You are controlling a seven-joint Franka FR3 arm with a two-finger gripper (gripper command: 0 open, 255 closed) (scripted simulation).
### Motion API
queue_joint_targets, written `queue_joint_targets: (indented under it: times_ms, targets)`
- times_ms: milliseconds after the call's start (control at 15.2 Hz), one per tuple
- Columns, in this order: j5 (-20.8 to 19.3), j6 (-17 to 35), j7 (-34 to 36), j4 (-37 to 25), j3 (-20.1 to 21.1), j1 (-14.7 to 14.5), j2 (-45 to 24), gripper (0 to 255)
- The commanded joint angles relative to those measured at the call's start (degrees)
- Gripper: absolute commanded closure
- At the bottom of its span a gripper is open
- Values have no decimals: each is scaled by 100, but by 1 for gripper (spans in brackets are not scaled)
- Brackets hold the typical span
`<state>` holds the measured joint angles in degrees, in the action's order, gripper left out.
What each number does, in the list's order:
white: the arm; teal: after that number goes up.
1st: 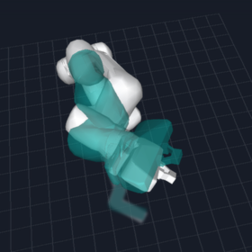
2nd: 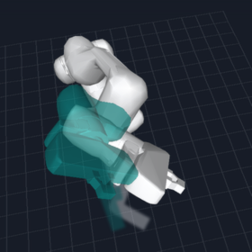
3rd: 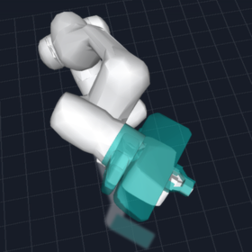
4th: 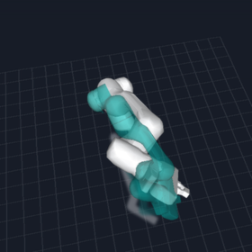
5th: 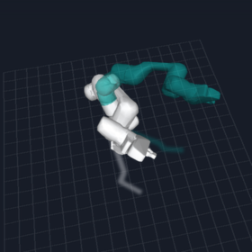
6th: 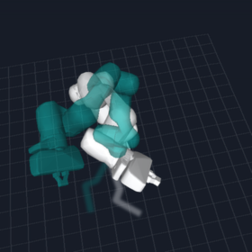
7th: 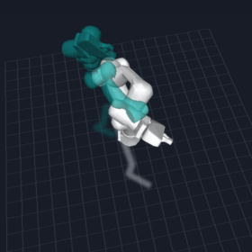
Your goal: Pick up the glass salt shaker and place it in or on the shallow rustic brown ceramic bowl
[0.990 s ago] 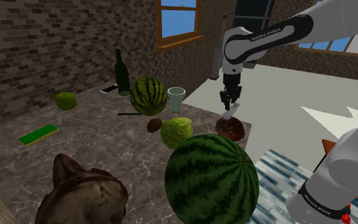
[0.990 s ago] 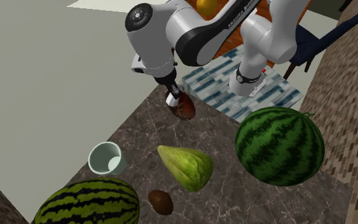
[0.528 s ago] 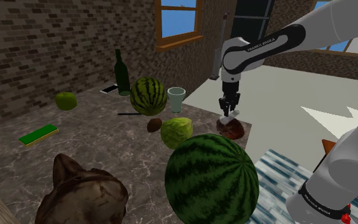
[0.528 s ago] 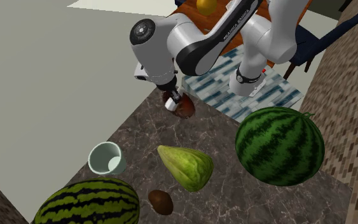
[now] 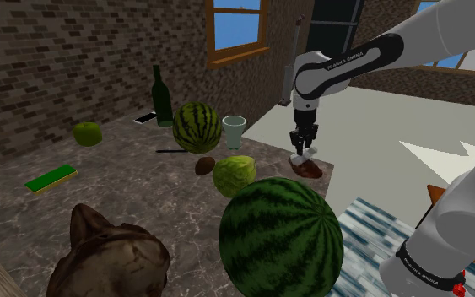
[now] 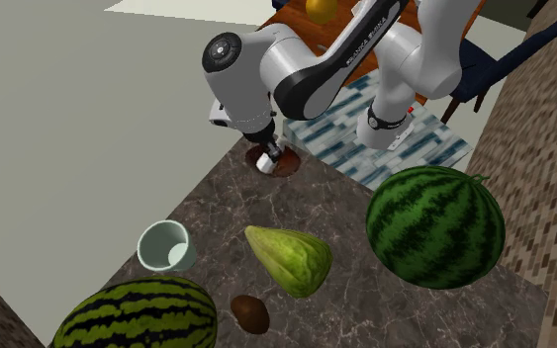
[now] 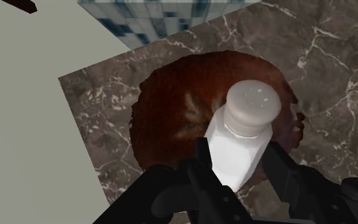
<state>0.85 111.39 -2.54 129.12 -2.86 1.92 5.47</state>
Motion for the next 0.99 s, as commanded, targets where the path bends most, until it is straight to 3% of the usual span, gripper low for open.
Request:
queue_joint_targets:
  times_ms: [0,330,594,924]
  targets:
    - [0,0,0,0,0,0,0,0]
    - [0,0,0,0,0,0,0,0]
    - [-10,-738,6,-652,-4,5,87,0]
    - [-10,-738,6,-652,-4,5,87,0]
